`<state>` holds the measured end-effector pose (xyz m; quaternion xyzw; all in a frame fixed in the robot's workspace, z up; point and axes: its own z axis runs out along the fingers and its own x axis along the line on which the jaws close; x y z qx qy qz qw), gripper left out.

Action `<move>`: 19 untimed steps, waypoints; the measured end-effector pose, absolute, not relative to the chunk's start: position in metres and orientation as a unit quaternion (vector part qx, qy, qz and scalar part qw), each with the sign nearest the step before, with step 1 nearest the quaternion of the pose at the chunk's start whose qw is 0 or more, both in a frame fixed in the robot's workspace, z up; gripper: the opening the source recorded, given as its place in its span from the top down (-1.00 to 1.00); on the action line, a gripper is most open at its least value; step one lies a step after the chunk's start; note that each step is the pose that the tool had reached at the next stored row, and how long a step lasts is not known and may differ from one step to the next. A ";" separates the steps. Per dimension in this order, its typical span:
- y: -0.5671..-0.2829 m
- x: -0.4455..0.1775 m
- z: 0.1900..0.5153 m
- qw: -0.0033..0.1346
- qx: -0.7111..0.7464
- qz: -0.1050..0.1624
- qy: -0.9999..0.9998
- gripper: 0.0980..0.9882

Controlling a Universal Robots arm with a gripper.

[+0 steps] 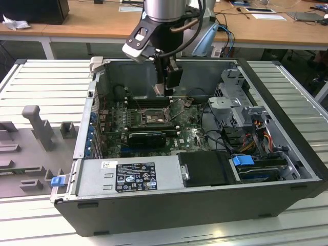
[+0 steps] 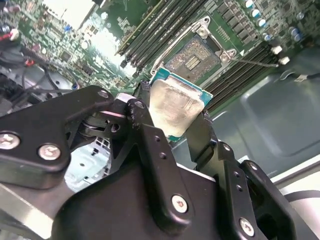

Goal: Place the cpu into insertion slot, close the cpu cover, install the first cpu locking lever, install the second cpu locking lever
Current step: 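Place the cpu into insertion slot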

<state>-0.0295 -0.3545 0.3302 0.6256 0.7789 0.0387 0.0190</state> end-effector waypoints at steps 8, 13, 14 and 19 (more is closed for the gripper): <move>-0.353 -0.032 0.313 0.020 0.653 0.037 0.756 0.03; -0.353 -0.032 0.305 0.022 0.685 0.037 0.728 0.03; -0.353 -0.032 0.304 0.022 0.690 0.036 0.722 0.03; -0.352 -0.033 0.299 0.021 0.696 0.035 0.717 0.03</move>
